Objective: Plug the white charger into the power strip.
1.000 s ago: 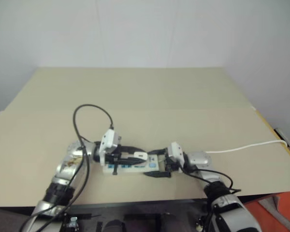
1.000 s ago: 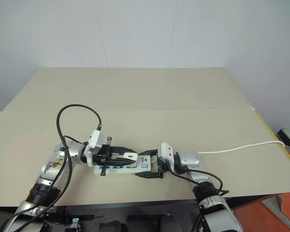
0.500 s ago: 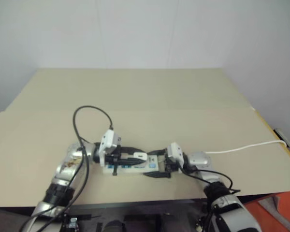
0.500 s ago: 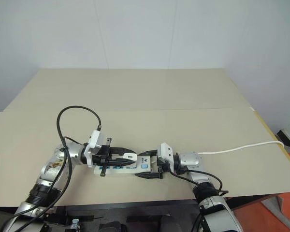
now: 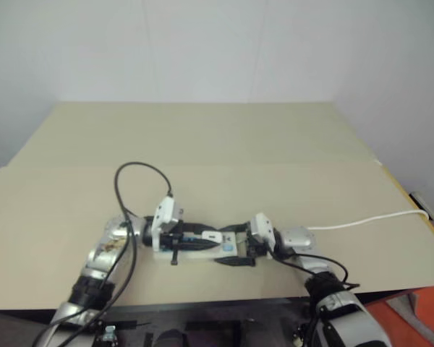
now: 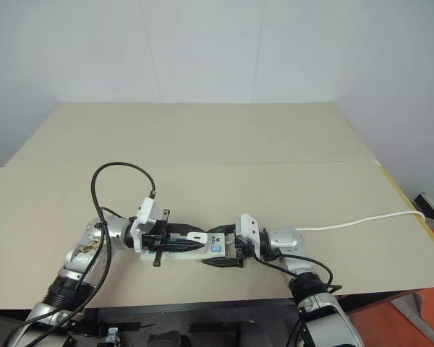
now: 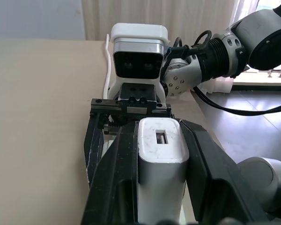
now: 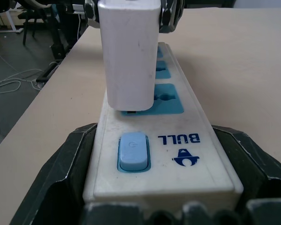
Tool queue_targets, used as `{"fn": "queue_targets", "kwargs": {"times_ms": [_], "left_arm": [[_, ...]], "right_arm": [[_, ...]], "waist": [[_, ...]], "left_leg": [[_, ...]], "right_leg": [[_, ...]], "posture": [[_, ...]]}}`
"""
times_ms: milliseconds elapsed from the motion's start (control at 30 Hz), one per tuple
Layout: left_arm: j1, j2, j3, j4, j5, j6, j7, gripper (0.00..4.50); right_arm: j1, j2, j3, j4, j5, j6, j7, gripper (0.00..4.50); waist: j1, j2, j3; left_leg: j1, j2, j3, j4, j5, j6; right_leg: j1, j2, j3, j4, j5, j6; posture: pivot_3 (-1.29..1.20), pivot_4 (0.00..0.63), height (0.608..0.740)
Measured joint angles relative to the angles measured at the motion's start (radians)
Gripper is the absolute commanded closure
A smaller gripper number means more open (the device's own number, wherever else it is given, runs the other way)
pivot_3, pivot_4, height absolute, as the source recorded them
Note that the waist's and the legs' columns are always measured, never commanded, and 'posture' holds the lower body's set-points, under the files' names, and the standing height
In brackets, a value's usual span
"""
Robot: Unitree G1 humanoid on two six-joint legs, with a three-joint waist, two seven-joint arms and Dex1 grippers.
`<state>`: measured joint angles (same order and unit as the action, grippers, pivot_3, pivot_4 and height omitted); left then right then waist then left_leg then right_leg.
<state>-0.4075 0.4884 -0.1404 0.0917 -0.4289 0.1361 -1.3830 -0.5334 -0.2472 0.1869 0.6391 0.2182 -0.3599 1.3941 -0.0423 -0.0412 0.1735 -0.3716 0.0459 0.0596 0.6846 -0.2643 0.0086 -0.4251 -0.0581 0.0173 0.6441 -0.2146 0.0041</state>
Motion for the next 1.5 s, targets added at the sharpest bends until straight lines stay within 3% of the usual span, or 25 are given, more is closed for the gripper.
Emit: {"fn": "queue_targets", "kwargs": {"times_ms": [867,1033,1233,1400,1500], "left_arm": [[0.017,0.023,-0.01,0.079,0.005,-0.136,-0.022,3.5],[0.011,0.078,-0.019,0.105,0.041,-0.065,-0.013,2.04],[-0.001,0.079,-0.013,0.104,0.041,-0.023,-0.006,0.05],[-0.004,0.082,-0.011,0.1,0.035,-0.019,-0.014,0.02],[-0.039,0.135,0.008,0.1,0.025,-0.013,-0.06,0.02]], "right_arm": [[0.0,0.006,0.01,0.0,0.0,0.001,-0.01,1.09],[0.001,0.002,0.009,0.0,0.001,0.002,-0.005,1.09],[0.001,-0.003,0.004,0.004,0.001,0.002,-0.001,1.09],[-0.001,0.0,0.004,0.004,0.0,0.002,-0.001,1.09],[-0.001,0.0,0.004,0.003,0.001,0.003,-0.002,1.09]], "waist": [[-0.002,0.001,-0.001],[-0.003,0.001,-0.001],[0.003,0.001,-0.001],[0.002,0.001,-0.001],[0.002,0.001,-0.001]], "left_leg": [[0.004,0.002,0.001,-0.004,0.0,0.0],[0.004,0.002,0.0,-0.004,0.0,0.0],[0.003,0.001,0.001,-0.004,0.0,0.0],[0.003,0.002,0.001,-0.004,0.0,0.0],[0.002,0.002,0.001,-0.004,0.0,0.0]], "right_leg": [[0.002,0.002,0.001,-0.001,-0.001,-0.001],[0.001,0.002,0.0,-0.001,-0.001,-0.001],[0.002,0.001,0.0,-0.002,-0.001,-0.001],[0.001,0.002,0.0,-0.002,-0.001,-0.001],[0.001,0.002,-0.001,-0.002,-0.001,-0.001]], "posture": [[0.0,0.15,0.74],[0.0,0.15,0.74],[0.0,0.15,0.74],[0.0,0.15,0.74],[0.0,0.15,0.74]]}}
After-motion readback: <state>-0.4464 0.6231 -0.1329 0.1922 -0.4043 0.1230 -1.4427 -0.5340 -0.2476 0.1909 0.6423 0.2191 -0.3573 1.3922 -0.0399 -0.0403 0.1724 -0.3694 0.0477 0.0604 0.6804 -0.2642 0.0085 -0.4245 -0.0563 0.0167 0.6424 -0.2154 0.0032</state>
